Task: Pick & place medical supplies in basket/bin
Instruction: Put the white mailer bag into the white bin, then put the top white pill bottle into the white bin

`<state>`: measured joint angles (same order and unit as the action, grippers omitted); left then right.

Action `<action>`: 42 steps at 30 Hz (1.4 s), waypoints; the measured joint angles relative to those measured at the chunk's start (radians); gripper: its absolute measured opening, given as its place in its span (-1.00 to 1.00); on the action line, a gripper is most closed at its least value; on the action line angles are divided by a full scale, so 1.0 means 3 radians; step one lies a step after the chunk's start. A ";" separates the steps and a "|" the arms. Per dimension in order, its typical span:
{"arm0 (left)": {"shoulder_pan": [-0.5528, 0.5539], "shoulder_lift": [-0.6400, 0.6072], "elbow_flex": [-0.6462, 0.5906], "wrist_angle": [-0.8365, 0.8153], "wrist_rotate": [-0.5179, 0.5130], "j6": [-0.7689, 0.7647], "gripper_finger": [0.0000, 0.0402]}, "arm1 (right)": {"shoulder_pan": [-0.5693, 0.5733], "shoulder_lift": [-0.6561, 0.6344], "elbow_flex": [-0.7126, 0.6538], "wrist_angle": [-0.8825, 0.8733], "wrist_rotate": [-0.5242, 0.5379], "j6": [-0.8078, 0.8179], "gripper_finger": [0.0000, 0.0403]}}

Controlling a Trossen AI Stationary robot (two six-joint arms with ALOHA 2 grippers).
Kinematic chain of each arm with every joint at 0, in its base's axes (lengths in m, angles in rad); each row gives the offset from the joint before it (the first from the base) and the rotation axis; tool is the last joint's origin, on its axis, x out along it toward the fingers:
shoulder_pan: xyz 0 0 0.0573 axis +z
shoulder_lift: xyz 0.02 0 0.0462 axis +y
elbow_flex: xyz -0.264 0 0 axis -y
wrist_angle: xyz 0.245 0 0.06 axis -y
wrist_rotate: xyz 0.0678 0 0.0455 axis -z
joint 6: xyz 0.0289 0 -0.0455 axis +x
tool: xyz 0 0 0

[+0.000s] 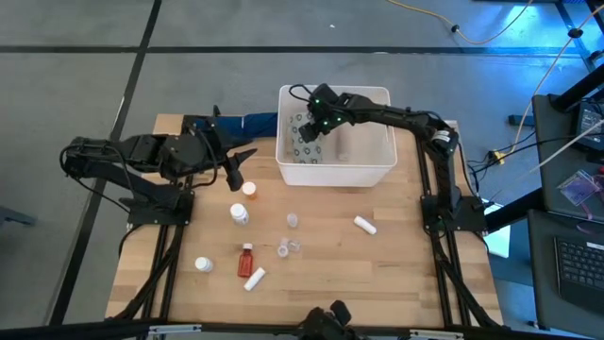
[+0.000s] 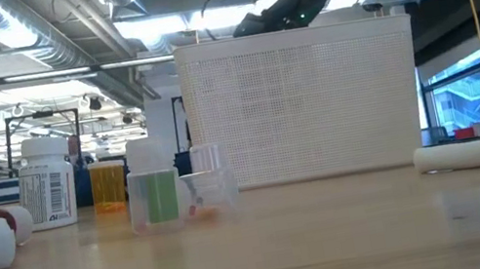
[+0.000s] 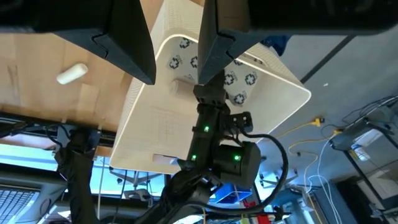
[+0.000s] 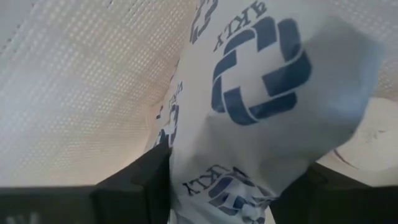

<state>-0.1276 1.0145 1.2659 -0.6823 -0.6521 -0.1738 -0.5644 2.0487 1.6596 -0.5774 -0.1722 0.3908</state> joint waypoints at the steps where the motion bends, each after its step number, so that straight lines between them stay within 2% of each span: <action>1: -0.0001 0.0000 0.0000 0.0000 0.0001 0.0000 -0.44 | 0.0000 0.0012 0.0000 0.0019 -0.0001 0.0028 0.03; 7: 0.0000 0.0000 0.0000 -0.0001 0.0003 0.0001 -0.44 | -0.0006 0.0083 0.0003 0.0049 -0.0004 0.0091 0.15; 17: 0.0000 0.0000 0.0000 -0.0006 0.0005 0.0000 -0.44 | -0.0004 0.0068 0.0001 0.0119 -0.0094 0.0238 0.59; 22: 0.0000 0.0000 0.0000 -0.0009 0.0062 0.0001 -0.44 | -0.0026 0.0000 0.0116 0.0048 -0.0138 0.0170 0.67; 28: 0.0000 0.0000 0.0000 -0.0057 0.0192 0.0001 -0.44 | -0.0027 -0.0015 0.0664 -0.0346 -0.0073 -0.0024 0.68; 33: -0.0001 -0.0006 0.0000 -0.0250 0.0238 0.0011 -0.44 | -0.0011 -0.0015 0.1393 -0.0816 0.0226 -0.0323 0.68; 37: -0.0004 -0.0013 0.0000 -0.0428 0.0268 -0.0001 -0.44 | 0.0101 -0.0018 0.2023 -0.1160 0.0245 -0.0590 0.68; 39: -0.0004 -0.0017 0.0000 -0.0476 0.0389 -0.0020 -0.44 | 0.0227 -0.0021 0.2299 -0.1334 0.0228 -0.0637 0.68; 42: -0.0004 -0.0017 0.0000 -0.0523 0.0676 -0.0021 -0.44 | 0.0445 -0.0224 0.2193 -0.1280 0.0171 -0.0703 0.68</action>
<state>-0.1287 1.0096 1.2659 -0.8392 -0.4494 -0.1800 -0.4310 1.9815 2.3174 -0.9615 -0.1209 0.1800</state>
